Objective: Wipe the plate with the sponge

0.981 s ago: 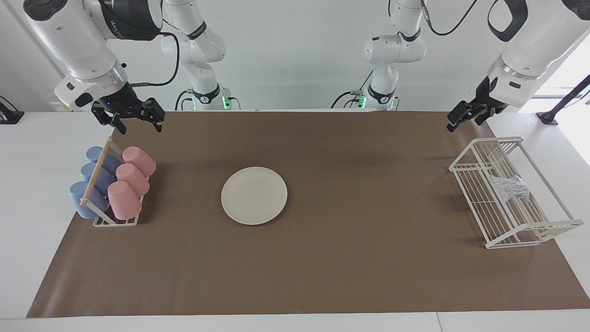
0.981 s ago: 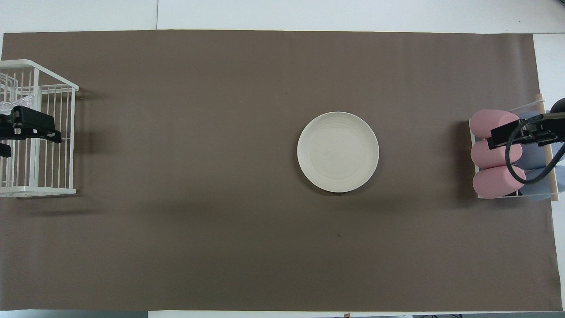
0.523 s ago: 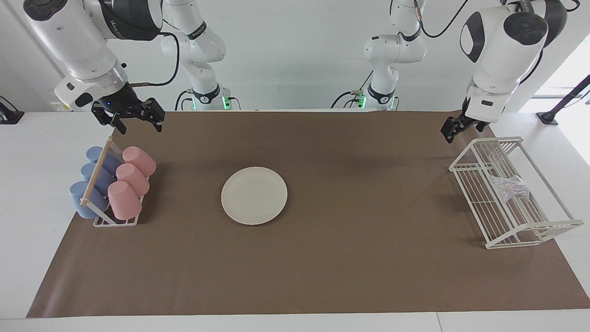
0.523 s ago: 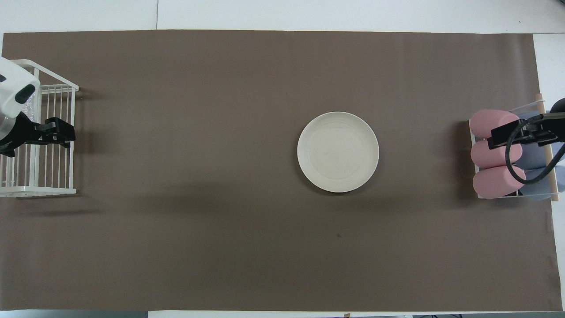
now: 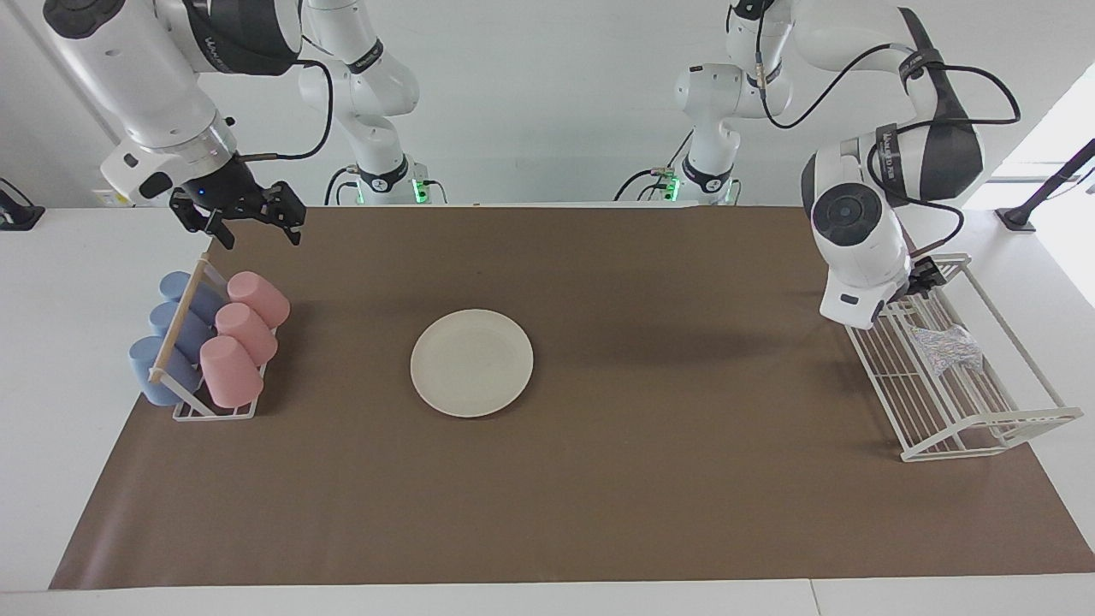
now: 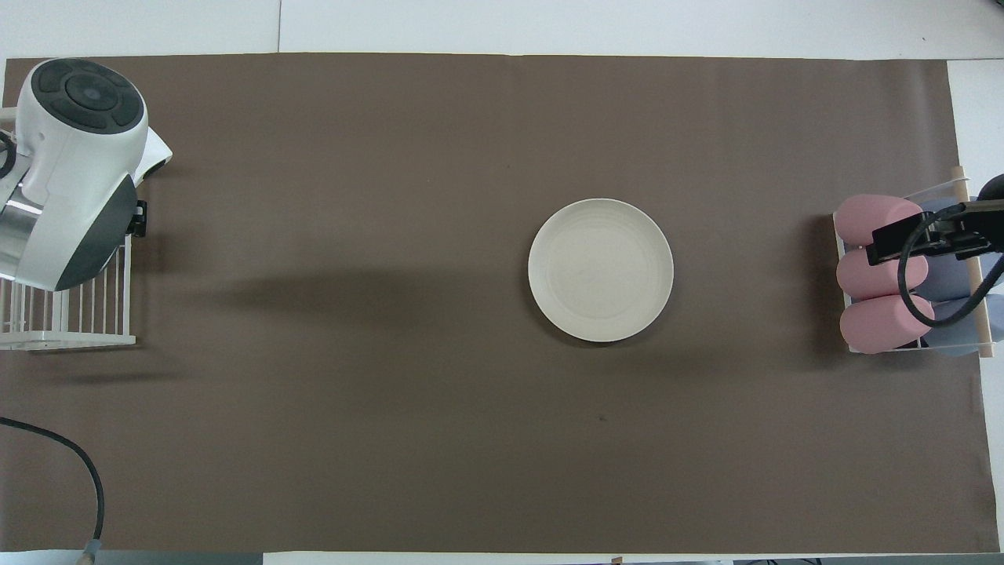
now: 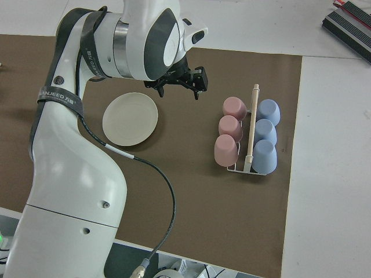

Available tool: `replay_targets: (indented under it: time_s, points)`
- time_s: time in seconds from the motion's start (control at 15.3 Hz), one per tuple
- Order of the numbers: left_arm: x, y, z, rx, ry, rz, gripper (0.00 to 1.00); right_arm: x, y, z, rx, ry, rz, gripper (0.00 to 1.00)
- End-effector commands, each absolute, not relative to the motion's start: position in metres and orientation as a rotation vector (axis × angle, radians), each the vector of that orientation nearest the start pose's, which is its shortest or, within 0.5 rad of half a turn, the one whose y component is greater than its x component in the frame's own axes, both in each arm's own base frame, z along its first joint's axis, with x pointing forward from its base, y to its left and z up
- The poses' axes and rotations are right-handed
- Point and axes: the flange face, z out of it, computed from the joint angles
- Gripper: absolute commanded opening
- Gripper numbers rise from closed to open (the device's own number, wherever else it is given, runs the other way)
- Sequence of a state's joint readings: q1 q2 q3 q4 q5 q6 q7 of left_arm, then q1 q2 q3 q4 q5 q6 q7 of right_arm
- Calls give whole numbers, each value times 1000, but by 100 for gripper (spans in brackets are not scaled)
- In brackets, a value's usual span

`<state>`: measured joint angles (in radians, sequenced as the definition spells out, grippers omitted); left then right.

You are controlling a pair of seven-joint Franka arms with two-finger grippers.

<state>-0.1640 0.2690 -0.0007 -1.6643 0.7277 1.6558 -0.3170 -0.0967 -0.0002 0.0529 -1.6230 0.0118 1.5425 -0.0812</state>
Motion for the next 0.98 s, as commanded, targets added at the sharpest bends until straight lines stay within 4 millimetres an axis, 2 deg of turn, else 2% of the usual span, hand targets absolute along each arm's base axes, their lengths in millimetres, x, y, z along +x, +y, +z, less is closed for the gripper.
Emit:
replay_targets:
  time_s: [0.0,0.33,0.52,0.65,0.92]
  points:
    - [651,-35,423,-2247,58,135,100,545,-22,600,-3118,-28,116,100]
    - [665,-23,404,-2179,114,94,100,545,-22,600,-3118,-31,116,100]
    - [669,-22,407,-2185,104,83,95,545,-22,600,-3118,-28,116,100]
    - [676,-16,413,-2164,118,35,95,545,-22,600,-3118,-28,116,100]
    - [676,-16,412,-2163,128,22,95,545,-22,600,-3118,-28,116,100]
